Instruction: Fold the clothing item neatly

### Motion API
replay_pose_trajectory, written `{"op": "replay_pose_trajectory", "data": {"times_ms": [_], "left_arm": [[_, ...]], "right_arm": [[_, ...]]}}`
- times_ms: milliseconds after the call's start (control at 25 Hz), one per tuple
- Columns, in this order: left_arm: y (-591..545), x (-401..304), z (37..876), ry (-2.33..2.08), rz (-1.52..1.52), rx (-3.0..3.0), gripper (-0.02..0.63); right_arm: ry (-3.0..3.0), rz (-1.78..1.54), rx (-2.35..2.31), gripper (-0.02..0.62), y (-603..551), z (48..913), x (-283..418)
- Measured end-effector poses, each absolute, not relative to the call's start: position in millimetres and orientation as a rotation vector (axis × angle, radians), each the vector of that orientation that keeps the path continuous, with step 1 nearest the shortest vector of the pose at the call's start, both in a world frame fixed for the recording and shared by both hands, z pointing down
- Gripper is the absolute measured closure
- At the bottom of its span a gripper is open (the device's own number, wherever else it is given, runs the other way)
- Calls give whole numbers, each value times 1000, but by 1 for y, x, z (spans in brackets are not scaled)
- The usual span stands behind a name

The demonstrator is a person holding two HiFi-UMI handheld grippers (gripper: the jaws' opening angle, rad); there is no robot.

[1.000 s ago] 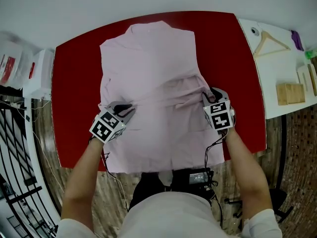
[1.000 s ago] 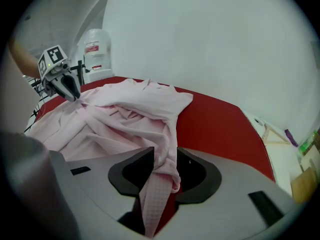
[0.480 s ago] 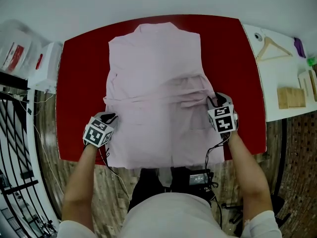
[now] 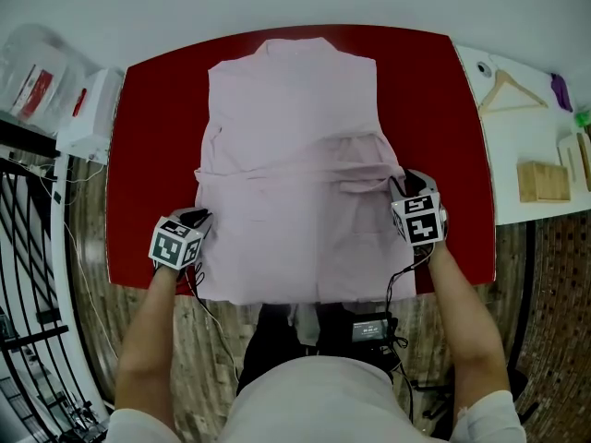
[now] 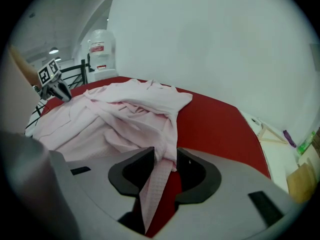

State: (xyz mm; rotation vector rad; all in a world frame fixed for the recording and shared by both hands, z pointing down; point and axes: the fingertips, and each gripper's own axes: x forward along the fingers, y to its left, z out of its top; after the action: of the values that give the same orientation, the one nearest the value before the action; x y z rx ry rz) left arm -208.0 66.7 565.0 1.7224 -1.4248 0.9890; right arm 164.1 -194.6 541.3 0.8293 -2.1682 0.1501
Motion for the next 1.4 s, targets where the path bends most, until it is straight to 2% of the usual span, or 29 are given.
{"op": "replay_pose_trajectory", "data": {"times_ms": [600,1000,1120,1400], "left_arm": [[111,-163,527,-1485,756,1831,555],[148,-129,523,-1409,679,1980,558],[165,-119,524,-1380,627,2010,590],[203,-113,535,-1325,569,1992,600]], "right_arm": [[-2201,162,917,474,-179,515,188],[-2148,203,980,474,-101,525,204],[-2139,236,987,474,-75,530,210],[-2104,271,1015,474,-16,538,229]]}}
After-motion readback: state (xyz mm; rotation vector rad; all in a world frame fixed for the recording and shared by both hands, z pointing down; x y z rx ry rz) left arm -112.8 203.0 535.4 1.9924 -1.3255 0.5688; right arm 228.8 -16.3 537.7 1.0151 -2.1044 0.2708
